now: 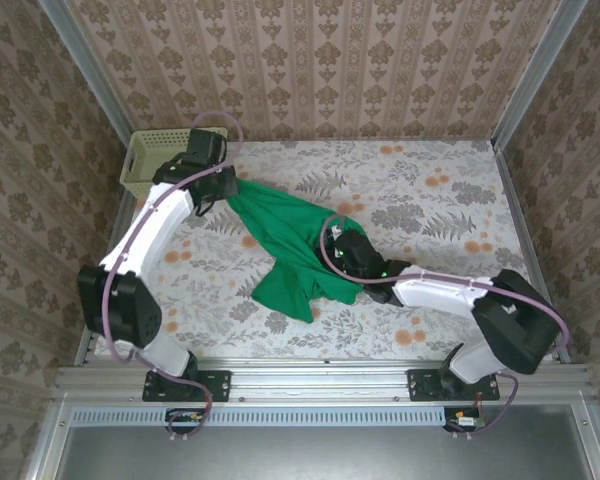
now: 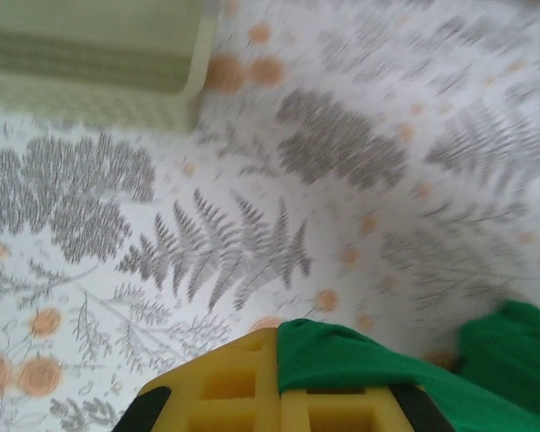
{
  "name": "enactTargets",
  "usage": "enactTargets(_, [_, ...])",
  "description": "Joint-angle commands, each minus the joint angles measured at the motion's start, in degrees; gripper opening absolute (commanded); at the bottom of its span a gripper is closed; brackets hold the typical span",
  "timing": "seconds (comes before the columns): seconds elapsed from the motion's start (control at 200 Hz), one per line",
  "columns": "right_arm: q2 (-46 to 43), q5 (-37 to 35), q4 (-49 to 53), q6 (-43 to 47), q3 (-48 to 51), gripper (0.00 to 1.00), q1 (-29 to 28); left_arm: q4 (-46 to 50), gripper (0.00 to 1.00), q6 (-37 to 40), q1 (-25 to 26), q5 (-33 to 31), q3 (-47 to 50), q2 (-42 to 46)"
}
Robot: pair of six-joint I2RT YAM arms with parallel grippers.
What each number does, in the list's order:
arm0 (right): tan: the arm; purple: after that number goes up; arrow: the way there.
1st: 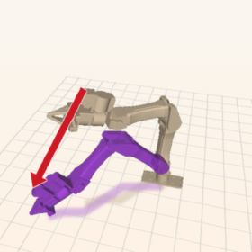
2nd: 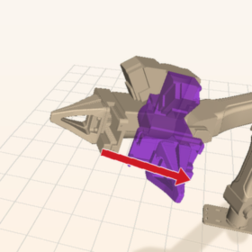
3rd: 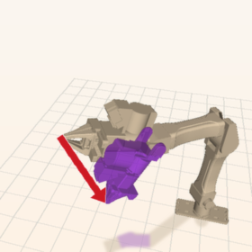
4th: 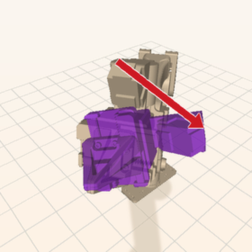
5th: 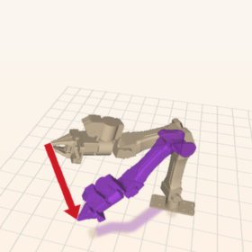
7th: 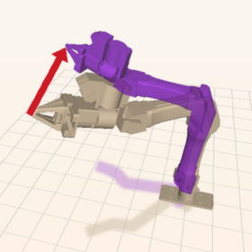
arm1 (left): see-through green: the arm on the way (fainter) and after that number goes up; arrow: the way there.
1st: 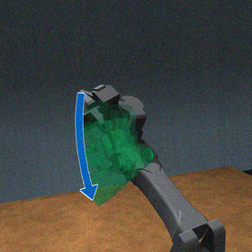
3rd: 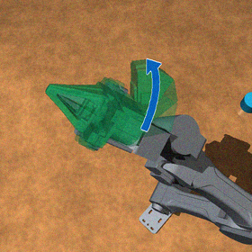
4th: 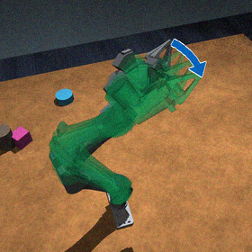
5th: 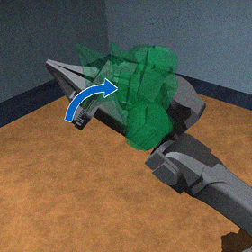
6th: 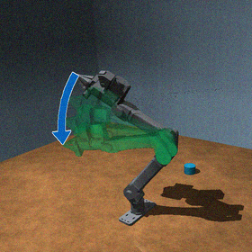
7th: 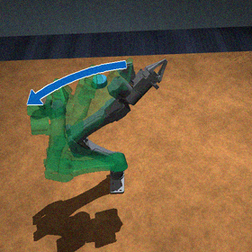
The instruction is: Fold the inside-out t-shirt
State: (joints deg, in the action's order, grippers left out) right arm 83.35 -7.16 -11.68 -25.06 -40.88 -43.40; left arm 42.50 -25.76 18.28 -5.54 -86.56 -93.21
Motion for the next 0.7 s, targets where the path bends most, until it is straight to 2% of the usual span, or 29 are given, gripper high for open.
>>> enactTargets(0.0, [-5.1, 6.1, -4.8, 2.0, 2.5, 0.00, -0.1, 4.2, 0.00, -1.3, -0.4, -4.6, -0.6, -4.5])
enactTargets(0.125, [-6.7, 8.9, -4.8, 2.5, 4.0, 0.00, -0.3, 5.7, 0.00, -1.7, -0.1, -5.4, -0.8, -10.0])
enactTargets(0.25, [-9.4, 5.7, -4.9, 2.2, 5.5, 0.00, -0.3, 6.4, 0.00, 0.1, 2.0, -4.7, 0.0, -12.7])
enactTargets(0.355, [-8.3, 3.5, -4.2, 3.1, 4.9, 0.00, -0.3, 3.4, 0.00, 2.3, 5.1, 2.1, 3.0, -11.7])
enactTargets(0.46, [-4.0, 4.1, -6.8, 1.6, 4.4, 0.00, -0.2, -1.7, 0.12, 2.2, 10.0, 7.6, 7.7, -8.1])
enactTargets(0.53, [1.4, 5.4, -8.7, 0.1, 3.8, 0.00, -0.4, -6.4, 0.18, 1.1, 11.3, 13.0, 12.1, -5.0])
enactTargets(0.69, [6.7, 6.2, -13.3, -3.4, 4.3, 0.00, -0.8, -22.8, 0.43, -0.9, 14.0, 19.8, 28.1, 9.1])
